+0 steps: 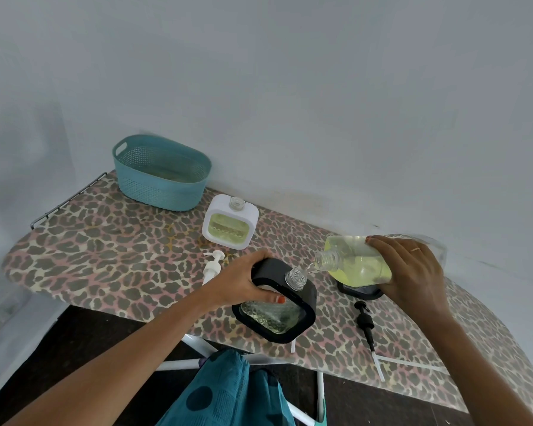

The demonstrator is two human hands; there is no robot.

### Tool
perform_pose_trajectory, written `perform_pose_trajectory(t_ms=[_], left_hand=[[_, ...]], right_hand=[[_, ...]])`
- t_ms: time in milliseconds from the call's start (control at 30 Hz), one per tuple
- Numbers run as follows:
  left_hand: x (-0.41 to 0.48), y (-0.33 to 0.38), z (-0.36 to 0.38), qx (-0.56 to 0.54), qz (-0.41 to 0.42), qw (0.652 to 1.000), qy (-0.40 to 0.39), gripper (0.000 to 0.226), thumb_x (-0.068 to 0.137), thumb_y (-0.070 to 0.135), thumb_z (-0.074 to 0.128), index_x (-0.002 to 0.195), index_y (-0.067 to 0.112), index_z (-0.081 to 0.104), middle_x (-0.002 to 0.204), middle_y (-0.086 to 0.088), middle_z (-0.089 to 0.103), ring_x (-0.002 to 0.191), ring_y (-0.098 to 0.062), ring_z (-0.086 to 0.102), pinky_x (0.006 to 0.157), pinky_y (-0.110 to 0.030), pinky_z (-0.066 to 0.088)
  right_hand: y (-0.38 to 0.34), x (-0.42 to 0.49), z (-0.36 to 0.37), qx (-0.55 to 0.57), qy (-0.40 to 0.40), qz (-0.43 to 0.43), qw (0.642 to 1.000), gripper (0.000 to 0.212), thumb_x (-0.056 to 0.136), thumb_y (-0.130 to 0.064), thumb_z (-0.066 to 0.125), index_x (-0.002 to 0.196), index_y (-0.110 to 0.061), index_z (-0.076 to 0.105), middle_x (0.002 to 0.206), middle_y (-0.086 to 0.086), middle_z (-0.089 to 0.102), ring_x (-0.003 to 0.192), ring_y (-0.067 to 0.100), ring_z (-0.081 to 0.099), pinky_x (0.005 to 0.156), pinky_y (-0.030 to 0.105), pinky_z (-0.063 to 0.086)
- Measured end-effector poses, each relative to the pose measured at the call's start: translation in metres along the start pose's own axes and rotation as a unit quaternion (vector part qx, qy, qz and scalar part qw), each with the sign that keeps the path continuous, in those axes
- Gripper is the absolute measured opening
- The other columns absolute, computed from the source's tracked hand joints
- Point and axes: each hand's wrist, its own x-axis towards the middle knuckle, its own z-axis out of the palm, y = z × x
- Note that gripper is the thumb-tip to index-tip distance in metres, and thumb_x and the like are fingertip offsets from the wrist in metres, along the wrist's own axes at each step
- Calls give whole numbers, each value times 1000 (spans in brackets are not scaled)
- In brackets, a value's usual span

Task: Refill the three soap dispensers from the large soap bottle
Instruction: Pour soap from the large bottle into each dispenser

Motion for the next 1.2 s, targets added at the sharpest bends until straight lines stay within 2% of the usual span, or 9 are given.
perform_pose_trajectory(t_ms=[167, 367, 633, 733, 800, 867, 1067, 1200], left_hand=[[1, -1, 0, 7, 0, 1000, 3, 46, 62, 24, 83, 90, 31, 48, 81, 12, 55, 75, -8, 55, 73, -32, 48], [-1, -2, 1, 3, -7, 1000, 2, 45, 62, 23, 83, 92, 28, 49, 81, 13, 56, 73, 1, 54, 73, -24, 47], [-3, 0, 2, 3, -6, 1000, 2, 48, 62, 20, 83, 97, 14, 51, 87, 2, 58, 83, -18, 58, 79, -37, 48], [-2, -1, 3, 0, -8, 1000, 3, 47, 62, 20, 84, 96, 16, 51, 86, 3, 58, 82, -18, 58, 78, -37, 48], [-2, -1, 3, -5, -8, 1000, 4, 46, 61, 21, 84, 94, 20, 51, 85, 5, 57, 81, -15, 57, 77, -34, 48], [-2, -1, 3, -9, -9, 1000, 2, 46, 61, 22, 84, 94, 21, 51, 87, 2, 58, 83, -17, 58, 78, -34, 48], [0, -1, 4, -16, -10, 1000, 0, 47, 62, 20, 83, 97, 17, 52, 89, 1, 59, 85, -17, 59, 77, -31, 48], [0, -3, 5, -19, -11, 1000, 4, 47, 62, 22, 83, 96, 25, 52, 89, 7, 60, 82, -9, 59, 76, -22, 48]], right_hand=[[0, 0, 0, 2, -3, 2, 1000, 41, 73, -29, 48, 98, -2, 66, 93, 11, 71, 75, 30, 68, 65, 38, 51], [1, -1, 1, 9, -4, 3, 1000, 36, 72, -21, 48, 103, -7, 58, 95, 9, 71, 76, 29, 67, 66, 36, 50], [0, 1, 0, 0, -8, 4, 1000, 38, 73, -24, 47, 96, -1, 67, 93, 10, 72, 73, 30, 68, 64, 37, 51], [0, 0, 0, -3, 0, -1, 1000, 32, 70, -17, 59, 99, -4, 63, 93, 11, 72, 73, 30, 68, 64, 37, 50], [0, 0, 0, -5, -4, 5, 1000, 43, 58, -5, 77, 98, -3, 64, 93, 11, 72, 74, 31, 68, 64, 38, 51], [0, 0, -1, -9, -17, 15, 1000, 53, 45, 2, 85, 96, 0, 67, 93, 12, 72, 73, 31, 68, 64, 38, 51], [0, 2, -3, -13, -33, 16, 999, 65, 32, 3, 89, 94, 1, 68, 91, 12, 72, 70, 31, 67, 62, 38, 51], [1, 1, -3, -8, -30, 13, 999, 62, 35, 1, 90, 93, 1, 68, 91, 12, 72, 70, 31, 68, 62, 38, 51]])
